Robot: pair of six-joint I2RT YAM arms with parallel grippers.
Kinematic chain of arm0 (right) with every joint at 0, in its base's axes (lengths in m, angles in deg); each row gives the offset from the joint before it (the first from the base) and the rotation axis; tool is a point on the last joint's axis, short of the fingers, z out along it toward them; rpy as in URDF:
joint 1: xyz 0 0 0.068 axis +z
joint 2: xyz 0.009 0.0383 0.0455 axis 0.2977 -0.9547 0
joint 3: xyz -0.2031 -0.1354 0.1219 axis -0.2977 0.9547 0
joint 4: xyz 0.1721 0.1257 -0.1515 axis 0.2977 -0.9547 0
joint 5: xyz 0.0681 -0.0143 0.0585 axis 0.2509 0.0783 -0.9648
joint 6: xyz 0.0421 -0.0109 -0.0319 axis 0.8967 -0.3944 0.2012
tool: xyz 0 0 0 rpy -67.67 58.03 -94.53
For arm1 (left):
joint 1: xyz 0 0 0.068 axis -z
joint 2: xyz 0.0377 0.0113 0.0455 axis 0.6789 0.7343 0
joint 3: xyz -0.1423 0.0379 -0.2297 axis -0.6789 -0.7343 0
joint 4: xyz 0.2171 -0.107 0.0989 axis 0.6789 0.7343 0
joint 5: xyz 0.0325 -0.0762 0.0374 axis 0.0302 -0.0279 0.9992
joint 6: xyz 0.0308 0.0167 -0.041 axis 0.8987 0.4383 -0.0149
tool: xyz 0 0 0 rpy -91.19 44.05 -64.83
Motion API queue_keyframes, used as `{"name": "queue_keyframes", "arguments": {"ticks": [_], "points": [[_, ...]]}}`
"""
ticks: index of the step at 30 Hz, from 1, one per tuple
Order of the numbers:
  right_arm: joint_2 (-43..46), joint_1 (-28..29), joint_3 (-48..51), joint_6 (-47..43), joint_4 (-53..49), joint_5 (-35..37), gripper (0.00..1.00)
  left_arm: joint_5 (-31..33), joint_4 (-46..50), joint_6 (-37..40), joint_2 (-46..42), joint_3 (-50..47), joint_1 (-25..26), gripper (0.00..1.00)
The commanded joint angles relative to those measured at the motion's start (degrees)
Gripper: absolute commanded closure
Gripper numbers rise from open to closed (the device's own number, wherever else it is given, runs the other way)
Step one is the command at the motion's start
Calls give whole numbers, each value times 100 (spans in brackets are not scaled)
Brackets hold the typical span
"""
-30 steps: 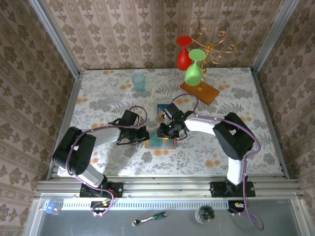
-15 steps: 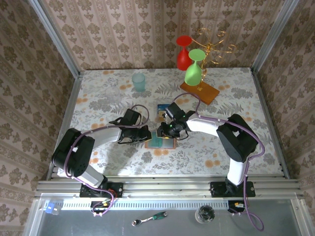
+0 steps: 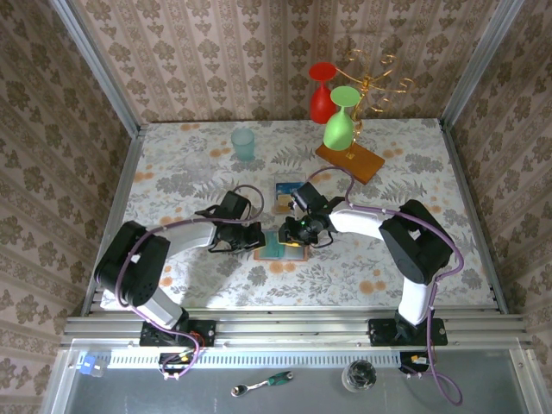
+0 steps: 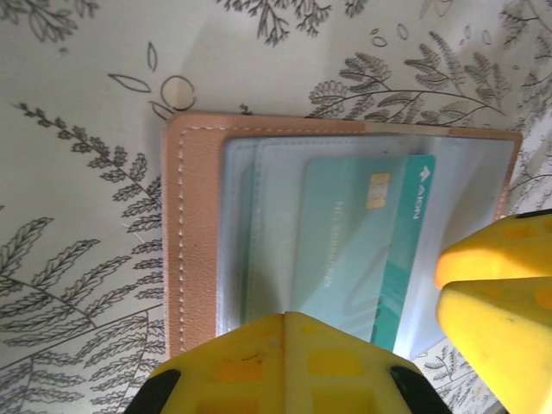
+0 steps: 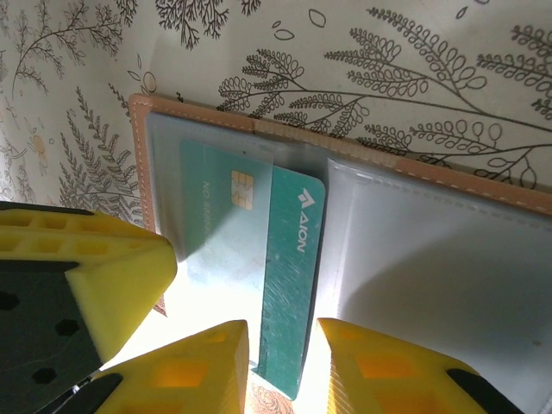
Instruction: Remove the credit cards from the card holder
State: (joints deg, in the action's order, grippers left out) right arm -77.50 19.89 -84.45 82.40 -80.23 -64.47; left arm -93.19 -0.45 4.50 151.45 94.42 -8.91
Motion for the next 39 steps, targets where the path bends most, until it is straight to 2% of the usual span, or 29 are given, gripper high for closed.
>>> {"name": "queue_keyframes", "arguments": {"ticks": [1,16,26,39], "points": [[94,-21,54,96,10,-90,71,60,109,133,153,110,64,100],[-21,-39,114,69,-31,39,71,-24,107,39,-69,213,69,100],[-197,-39,209,182,343,-248,71,-148,-57,35,252,146,56,100],[-109,-94,344,340,655,-415,79,-60,-33,48,380,47,61,100]]}}
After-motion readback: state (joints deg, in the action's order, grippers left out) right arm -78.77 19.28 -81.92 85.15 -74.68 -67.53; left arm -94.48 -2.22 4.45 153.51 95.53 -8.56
